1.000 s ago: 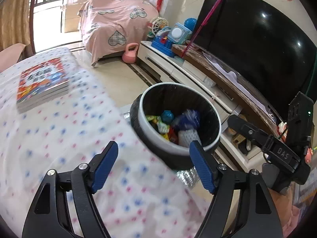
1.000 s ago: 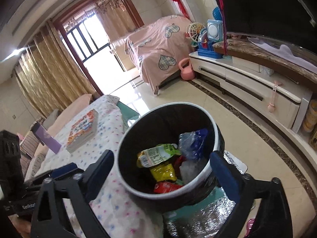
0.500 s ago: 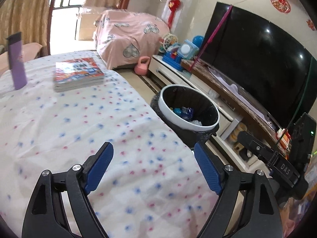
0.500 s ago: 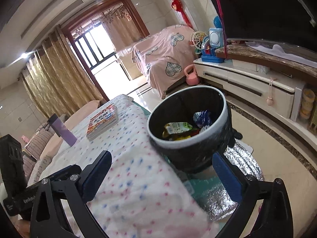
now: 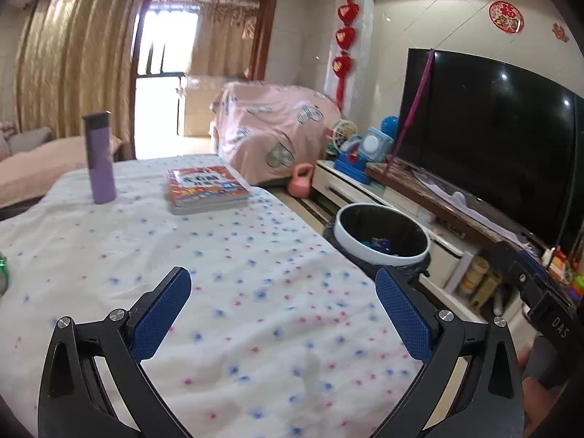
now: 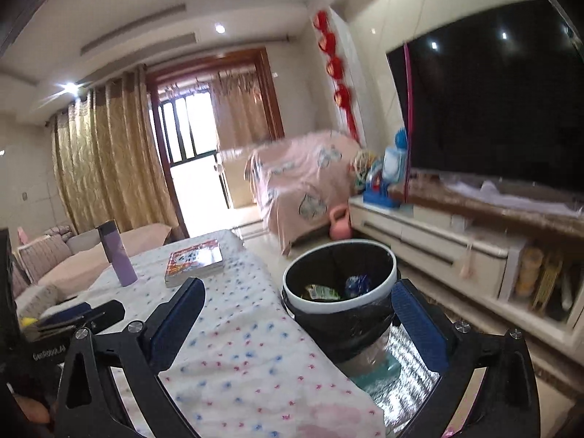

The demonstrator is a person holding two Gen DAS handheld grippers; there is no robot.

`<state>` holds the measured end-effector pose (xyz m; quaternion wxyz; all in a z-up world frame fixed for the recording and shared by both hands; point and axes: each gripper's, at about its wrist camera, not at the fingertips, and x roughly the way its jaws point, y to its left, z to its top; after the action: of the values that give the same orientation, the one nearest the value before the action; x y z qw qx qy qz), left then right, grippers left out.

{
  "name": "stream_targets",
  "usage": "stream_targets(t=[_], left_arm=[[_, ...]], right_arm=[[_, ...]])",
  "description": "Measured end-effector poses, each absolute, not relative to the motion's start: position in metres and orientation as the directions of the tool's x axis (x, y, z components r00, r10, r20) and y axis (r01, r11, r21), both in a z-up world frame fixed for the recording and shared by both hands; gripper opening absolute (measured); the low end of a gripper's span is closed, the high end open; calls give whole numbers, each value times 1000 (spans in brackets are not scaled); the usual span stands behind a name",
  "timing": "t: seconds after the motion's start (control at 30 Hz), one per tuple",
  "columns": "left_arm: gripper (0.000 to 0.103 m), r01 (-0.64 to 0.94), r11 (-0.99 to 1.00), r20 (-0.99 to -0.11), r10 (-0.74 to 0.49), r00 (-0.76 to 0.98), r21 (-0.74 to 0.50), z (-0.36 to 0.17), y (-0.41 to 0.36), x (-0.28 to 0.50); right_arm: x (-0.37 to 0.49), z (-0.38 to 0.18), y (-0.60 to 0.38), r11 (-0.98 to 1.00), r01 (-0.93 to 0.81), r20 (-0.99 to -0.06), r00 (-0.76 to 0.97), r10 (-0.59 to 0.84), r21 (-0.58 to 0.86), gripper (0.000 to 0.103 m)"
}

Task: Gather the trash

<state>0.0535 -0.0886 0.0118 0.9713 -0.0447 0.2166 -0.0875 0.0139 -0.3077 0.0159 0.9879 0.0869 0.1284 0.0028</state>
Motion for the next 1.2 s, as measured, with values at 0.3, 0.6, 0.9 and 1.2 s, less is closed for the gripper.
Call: stream_targets(t=[0.3,0.6,0.9,1.2], left_arm=[[103,94,995,-357,-99,929,-31,2,-86,32],[103,78,997,-347,-79,935,-16,1,-85,27],[103,77,997,-338,-76,938,-9,2,-86,24],[103,75,997,-339,-76,938,-17,2,-86,24]], right_arm=[[6,-1,-297,988,-10,-261,964,51,155,103],[-1,1,-295,990,-2,-236,971,35,139,103],[4,-6,-293,991,3,-262,965,33,134,103],[5,-6,-293,990,-1,-264,964,38,139,103]])
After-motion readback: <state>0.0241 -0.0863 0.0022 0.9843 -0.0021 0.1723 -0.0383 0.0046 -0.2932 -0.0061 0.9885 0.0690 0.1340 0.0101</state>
